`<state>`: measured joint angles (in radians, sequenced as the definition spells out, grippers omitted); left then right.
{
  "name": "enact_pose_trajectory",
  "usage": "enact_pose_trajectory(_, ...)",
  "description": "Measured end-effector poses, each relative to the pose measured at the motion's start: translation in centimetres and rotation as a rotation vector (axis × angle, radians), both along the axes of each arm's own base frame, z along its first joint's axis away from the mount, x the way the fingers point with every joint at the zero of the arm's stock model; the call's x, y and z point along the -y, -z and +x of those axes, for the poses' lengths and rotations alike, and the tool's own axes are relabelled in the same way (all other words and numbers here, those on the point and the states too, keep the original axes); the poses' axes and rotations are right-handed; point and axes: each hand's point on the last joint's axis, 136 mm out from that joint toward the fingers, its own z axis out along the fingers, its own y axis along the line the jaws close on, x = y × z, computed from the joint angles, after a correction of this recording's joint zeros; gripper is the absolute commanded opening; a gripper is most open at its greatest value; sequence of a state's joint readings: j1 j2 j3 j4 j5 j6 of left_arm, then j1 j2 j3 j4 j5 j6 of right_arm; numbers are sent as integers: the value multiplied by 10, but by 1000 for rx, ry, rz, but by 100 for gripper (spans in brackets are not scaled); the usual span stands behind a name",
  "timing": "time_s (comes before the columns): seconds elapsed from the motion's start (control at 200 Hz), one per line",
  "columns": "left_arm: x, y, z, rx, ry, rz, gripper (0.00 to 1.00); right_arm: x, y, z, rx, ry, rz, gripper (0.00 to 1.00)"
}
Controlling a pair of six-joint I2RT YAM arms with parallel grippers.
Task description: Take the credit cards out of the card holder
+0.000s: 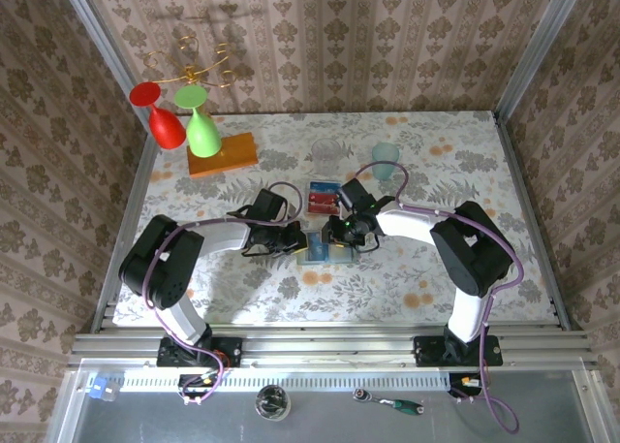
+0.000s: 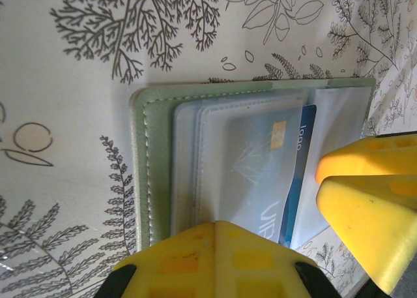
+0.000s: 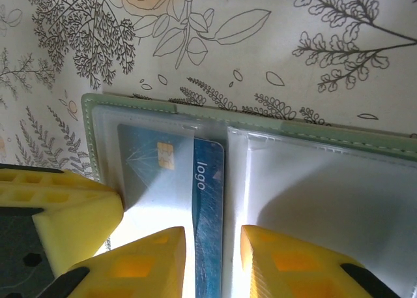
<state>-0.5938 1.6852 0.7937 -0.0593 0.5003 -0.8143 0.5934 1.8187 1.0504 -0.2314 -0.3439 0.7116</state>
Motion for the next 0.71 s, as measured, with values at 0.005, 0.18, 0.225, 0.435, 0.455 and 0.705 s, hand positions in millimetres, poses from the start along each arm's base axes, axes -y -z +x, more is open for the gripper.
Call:
enact_pose_trajectory(0.005,0,0,0,0,0,0,0,0,0,0,0,0,1,31)
enact_pose_trajectory(0.18,-1,0,2,2,-2,0,0,-1,0,0,-14,9,36,31)
enact_pose_trajectory(0.225,-1,0,2,3,-3,0,0,-1,0,1,-16,13,44,31)
enact_pose_trajectory(0.435,-1,0,3,5,-1,0,0,-6,-2,2,-26,16,92,31)
enact_pose_trajectory(0.455,-1,0,3,5,-1,0,0,-7,-1,2,-29,17,95,31)
enact_pose_trajectory(0.705,-1,0,3,4,0,2,0,-9,4,2,-43,17,112,31)
